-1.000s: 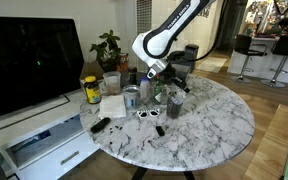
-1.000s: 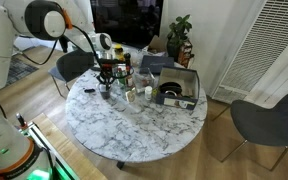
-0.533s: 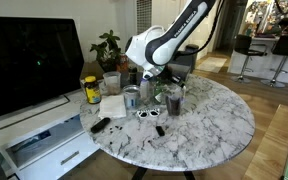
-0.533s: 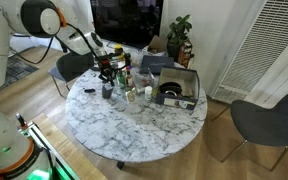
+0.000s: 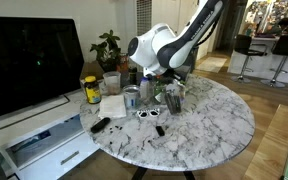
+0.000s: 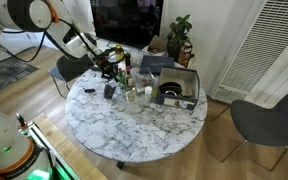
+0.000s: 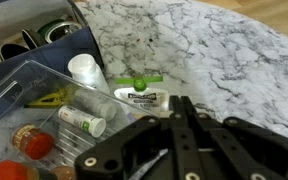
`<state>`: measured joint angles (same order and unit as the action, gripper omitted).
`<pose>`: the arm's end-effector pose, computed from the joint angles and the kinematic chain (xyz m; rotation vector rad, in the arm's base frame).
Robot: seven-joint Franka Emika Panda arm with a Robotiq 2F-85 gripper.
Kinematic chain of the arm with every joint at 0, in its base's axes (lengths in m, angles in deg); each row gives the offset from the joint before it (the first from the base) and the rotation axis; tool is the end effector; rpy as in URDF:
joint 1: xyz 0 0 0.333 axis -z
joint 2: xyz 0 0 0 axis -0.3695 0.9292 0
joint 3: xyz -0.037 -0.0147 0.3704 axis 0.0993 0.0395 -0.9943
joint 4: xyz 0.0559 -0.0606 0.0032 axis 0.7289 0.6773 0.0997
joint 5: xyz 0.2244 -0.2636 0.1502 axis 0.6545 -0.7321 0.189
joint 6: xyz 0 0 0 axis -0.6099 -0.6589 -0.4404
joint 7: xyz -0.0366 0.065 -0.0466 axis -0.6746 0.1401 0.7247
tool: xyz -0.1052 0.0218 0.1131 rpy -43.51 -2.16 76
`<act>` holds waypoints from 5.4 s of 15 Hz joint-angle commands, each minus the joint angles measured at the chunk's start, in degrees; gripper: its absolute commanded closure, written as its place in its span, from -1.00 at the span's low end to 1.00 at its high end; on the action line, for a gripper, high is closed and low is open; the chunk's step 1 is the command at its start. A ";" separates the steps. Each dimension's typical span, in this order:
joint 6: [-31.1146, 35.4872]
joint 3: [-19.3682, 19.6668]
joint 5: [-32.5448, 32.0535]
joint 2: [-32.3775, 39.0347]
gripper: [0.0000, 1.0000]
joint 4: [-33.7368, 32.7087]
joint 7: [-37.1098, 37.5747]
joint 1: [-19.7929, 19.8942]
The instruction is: Use the clear measuring cup to remove some contents from the clear cup.
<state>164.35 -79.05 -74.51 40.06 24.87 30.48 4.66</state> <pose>0.5708 0.1572 0.2223 1.7592 1.4526 -0.7613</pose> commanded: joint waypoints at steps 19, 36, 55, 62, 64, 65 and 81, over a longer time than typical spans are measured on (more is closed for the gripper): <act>27.06 0.07 -4.86 -15.79 0.98 20.07 10.73 5.99; 40.67 5.08 -30.97 -38.98 0.98 46.03 38.88 11.32; 62.42 14.31 -71.49 -37.94 0.98 45.48 67.78 18.19; 60.86 15.60 -91.83 -39.41 0.98 46.18 90.57 15.09; 59.67 15.26 -91.19 -39.25 0.98 46.53 91.33 13.50; 58.95 15.12 -90.77 -39.38 0.98 46.84 91.07 12.33; 52.83 17.64 -90.04 -28.01 0.98 49.96 83.10 21.73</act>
<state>217.80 -62.12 -164.82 7.09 75.61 114.92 23.56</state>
